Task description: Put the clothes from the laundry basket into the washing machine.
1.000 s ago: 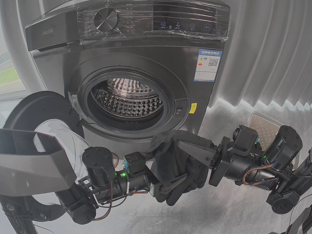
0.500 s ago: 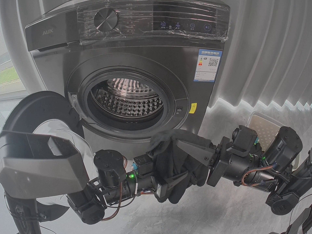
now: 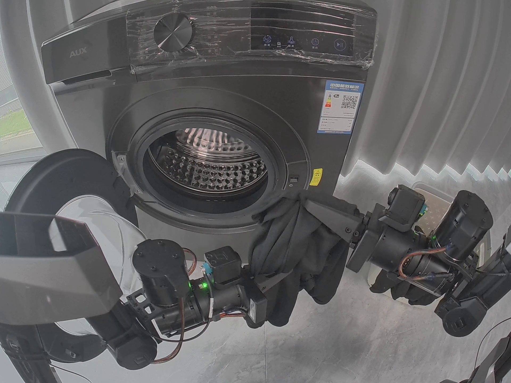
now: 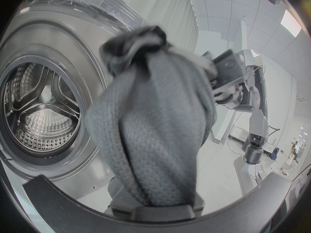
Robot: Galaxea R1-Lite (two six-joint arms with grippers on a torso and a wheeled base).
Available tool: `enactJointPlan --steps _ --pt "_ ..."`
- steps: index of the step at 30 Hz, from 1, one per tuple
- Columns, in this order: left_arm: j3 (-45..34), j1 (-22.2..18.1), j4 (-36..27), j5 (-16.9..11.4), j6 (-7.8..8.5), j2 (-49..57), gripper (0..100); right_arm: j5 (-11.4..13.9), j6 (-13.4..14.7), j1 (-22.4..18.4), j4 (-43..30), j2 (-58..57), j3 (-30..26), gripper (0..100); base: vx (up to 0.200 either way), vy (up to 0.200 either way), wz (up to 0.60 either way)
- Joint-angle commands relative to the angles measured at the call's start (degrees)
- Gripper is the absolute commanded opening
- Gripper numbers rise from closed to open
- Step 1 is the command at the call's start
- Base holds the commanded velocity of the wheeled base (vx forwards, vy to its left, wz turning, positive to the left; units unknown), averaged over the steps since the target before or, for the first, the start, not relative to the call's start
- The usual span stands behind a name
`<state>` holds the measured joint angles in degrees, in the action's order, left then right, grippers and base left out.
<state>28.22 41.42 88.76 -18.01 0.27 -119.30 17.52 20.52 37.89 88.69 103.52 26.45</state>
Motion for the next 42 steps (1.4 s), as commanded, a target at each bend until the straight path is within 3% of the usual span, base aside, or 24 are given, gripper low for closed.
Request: enactJointPlan --steps 1,10,33,34,37,42 --pt "-2.03 0.15 0.01 -0.01 0.0 3.9 0 0.06 0.05 -1.94 0.0 1.86 0.88 0 0.0 0.0 0.0" --pt "-2.56 0.59 0.01 0.16 -0.09 7.24 0 -0.73 1.02 -3.44 0.0 3.62 1.23 0 0.0 0.0 0.0" --pt "-1.5 0.5 0.01 1.75 -0.88 7.76 0 -1.26 1.02 -2.2 0.0 4.06 0.62 0 0.0 0.0 0.0" --pt "-1.5 0.5 0.01 1.75 -0.88 7.76 0 -1.26 1.02 -2.2 0.0 4.06 0.62 100 0.0 0.0 0.0" --pt "-0.98 0.06 0.01 2.62 -1.06 7.76 0 -1.35 1.19 -2.29 0.0 3.7 0.7 100 0.0 0.0 0.0" --pt "2.19 -1.26 0.01 5.96 -2.73 7.5 0 -1.87 1.19 -2.91 0.0 2.47 -2.9 100 0.0 0.0 0.0"
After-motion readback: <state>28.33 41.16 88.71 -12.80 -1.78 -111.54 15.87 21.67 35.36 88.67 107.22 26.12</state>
